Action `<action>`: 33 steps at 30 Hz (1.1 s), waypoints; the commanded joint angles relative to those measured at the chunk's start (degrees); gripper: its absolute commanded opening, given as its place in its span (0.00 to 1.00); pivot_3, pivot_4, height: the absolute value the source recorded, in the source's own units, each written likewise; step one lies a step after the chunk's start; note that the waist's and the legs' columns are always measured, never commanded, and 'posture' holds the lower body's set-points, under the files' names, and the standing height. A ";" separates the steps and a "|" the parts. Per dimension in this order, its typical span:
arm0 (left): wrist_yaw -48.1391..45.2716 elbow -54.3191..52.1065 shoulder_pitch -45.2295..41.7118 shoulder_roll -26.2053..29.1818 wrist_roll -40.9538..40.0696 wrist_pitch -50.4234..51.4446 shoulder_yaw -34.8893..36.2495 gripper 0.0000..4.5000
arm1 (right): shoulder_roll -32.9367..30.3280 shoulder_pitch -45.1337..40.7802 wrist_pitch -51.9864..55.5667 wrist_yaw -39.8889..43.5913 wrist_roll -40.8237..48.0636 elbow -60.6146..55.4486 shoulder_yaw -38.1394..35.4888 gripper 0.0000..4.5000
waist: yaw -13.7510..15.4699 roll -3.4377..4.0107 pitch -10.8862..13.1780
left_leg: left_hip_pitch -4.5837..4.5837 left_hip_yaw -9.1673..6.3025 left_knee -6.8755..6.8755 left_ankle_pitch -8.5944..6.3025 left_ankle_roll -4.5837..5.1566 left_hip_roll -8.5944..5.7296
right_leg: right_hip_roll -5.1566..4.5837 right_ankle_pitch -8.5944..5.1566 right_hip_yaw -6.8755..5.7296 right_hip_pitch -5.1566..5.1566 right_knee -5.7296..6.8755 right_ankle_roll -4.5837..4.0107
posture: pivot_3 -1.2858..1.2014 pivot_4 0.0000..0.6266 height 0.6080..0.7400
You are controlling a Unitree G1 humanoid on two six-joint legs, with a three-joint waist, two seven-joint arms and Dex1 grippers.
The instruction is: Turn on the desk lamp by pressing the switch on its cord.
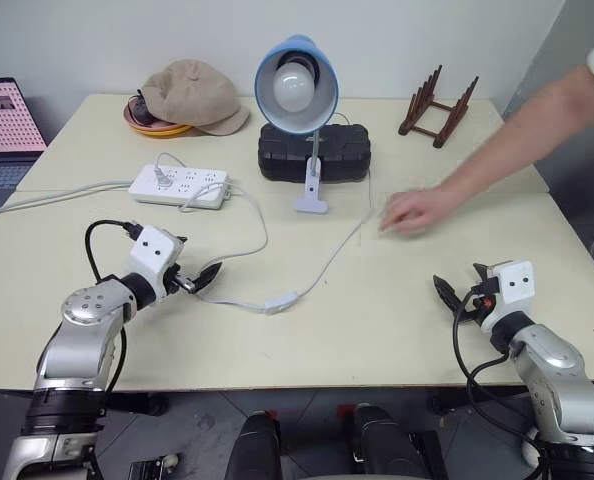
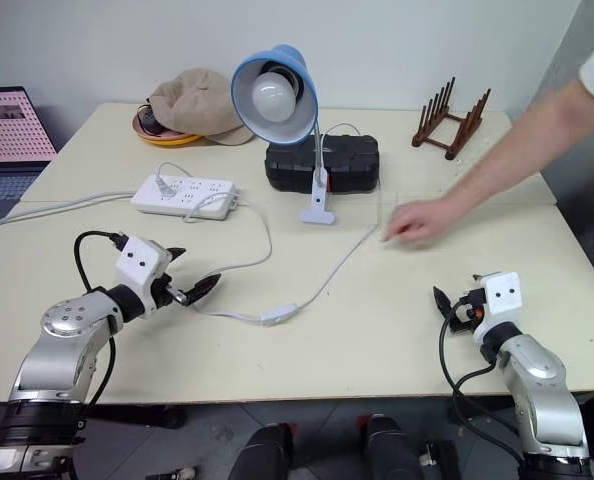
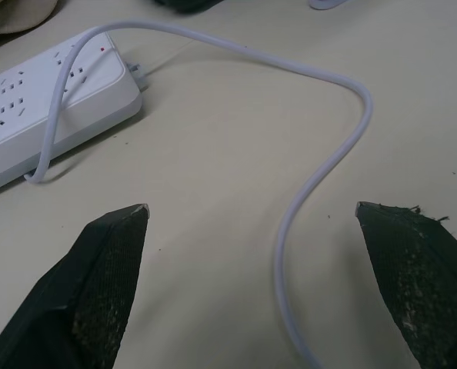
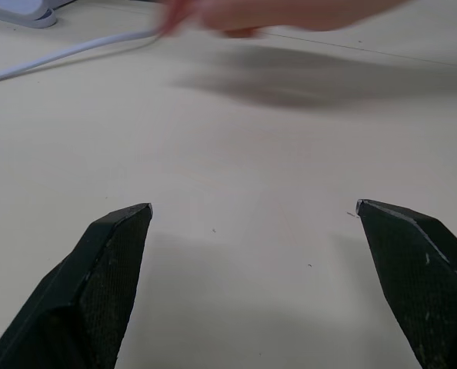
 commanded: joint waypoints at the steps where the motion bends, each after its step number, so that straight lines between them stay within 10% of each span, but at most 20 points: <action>1: 0.06 -0.50 -1.22 1.25 0.09 -0.27 1.69 1.00 | -0.41 -0.80 -1.39 -0.14 -0.17 -0.96 -0.37 0.99 | 0.01 0.00 0.00 | 0.00 0.00 0.00 0.00 0.00 0.00 | 0.00 0.00 0.00 0.00 0.00 0.00 | 0.52 0.24 1.00; 33: -5.98 1.94 -2.25 6.71 -4.62 2.51 5.78 1.00 | -7.79 -8.47 4.63 10.88 6.92 -0.30 0.72 0.99 | 0.08 0.01 0.00 | -0.02 0.00 0.00 0.00 0.00 0.01 | -0.01 0.18 -0.04 -0.01 0.01 0.30 | 0.52 0.24 1.00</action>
